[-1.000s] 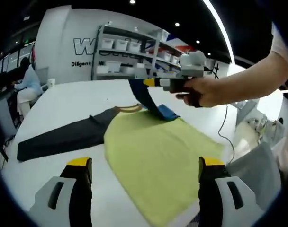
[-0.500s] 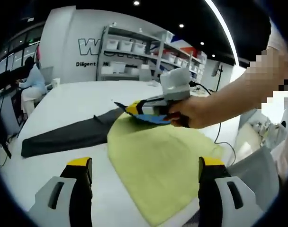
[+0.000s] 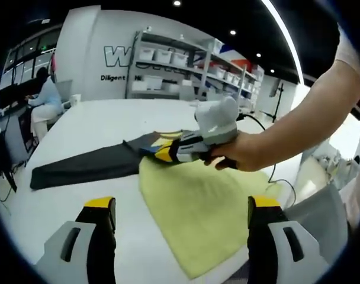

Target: Fold the garment on the visible template until the final outline fits inside the template.

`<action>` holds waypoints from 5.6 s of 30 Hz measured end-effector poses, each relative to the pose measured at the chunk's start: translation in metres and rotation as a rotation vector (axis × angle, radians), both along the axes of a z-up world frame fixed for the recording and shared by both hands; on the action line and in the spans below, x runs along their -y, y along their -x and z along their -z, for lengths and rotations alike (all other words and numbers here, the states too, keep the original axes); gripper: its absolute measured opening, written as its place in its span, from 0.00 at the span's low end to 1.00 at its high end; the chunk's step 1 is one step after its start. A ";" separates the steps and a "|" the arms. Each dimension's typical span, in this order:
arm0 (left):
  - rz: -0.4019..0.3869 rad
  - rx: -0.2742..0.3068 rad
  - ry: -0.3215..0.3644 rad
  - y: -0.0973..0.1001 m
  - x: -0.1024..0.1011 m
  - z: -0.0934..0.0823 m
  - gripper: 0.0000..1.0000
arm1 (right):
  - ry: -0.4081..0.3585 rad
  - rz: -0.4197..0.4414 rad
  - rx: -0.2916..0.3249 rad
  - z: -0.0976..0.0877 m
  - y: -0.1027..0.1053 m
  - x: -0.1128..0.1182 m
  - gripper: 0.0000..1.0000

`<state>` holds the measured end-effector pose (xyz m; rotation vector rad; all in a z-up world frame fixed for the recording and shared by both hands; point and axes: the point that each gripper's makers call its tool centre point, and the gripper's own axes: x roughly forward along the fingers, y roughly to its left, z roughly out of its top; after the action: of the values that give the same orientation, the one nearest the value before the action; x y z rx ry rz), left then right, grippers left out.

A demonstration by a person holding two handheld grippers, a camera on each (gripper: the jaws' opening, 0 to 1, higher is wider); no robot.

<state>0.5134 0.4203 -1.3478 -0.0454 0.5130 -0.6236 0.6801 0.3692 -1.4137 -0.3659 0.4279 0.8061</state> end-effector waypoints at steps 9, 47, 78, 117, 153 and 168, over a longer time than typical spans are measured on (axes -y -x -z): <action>-0.013 -0.004 0.008 -0.004 -0.003 -0.001 0.90 | -0.075 -0.045 -0.067 -0.009 0.017 -0.010 0.06; -0.738 -0.201 0.189 -0.145 -0.246 0.072 0.60 | -0.190 0.020 -0.021 -0.077 0.048 0.088 0.24; -0.793 -0.023 0.366 -0.176 -0.226 0.005 0.01 | -0.190 0.059 0.003 -0.089 0.050 0.126 0.20; -0.184 0.211 0.512 -0.244 -0.023 -0.130 0.01 | -0.227 0.149 -0.005 -0.084 0.065 0.154 0.23; 0.280 -0.017 0.116 -0.205 0.255 0.014 0.01 | -0.206 0.267 -0.045 -0.065 0.071 0.218 0.21; 0.328 -0.066 0.071 -0.195 0.290 0.031 0.01 | -0.203 0.300 -0.052 -0.063 0.077 0.229 0.20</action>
<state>0.7089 0.1298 -1.3788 -0.0495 0.5667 -0.9641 0.6027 0.1401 -1.3507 -0.0880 0.4334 0.5601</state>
